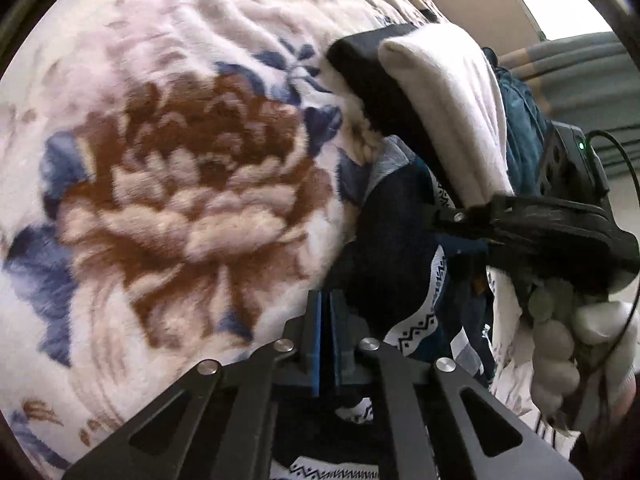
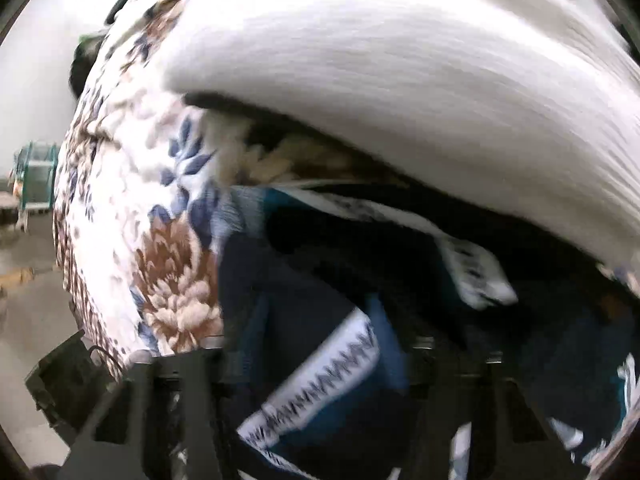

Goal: Fold small clothes

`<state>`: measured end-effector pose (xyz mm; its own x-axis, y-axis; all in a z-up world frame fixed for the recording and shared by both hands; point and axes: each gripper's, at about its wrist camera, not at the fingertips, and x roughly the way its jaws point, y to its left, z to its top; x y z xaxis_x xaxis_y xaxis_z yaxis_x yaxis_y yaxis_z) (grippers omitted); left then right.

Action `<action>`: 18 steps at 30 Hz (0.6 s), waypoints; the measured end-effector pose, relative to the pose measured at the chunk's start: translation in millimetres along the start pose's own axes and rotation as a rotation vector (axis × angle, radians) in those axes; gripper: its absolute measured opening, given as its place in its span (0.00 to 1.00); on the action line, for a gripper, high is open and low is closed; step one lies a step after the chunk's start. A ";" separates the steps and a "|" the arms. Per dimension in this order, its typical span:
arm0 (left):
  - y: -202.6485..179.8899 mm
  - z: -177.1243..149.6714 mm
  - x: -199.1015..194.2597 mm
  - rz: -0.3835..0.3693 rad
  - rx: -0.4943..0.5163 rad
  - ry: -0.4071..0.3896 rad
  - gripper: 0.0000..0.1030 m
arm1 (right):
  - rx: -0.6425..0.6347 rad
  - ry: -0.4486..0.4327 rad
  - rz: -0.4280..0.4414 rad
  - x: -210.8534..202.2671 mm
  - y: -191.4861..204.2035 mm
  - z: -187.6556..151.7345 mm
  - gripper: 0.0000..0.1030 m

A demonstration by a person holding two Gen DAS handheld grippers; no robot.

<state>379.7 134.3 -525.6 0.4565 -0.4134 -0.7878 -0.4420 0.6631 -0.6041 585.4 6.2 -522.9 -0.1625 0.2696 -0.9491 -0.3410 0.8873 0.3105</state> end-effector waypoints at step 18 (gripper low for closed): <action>38.8 32.1 12.1 -0.264 -0.318 0.112 0.43 | 0.096 -0.118 0.019 -52.1 -8.7 -0.7 0.04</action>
<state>392.9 175.1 -554.7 0.5067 -0.6201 -0.5989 -0.5456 0.3072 -0.7797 596.2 -15.9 -476.1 -0.0567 0.3238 -0.9444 -0.2475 0.9119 0.3275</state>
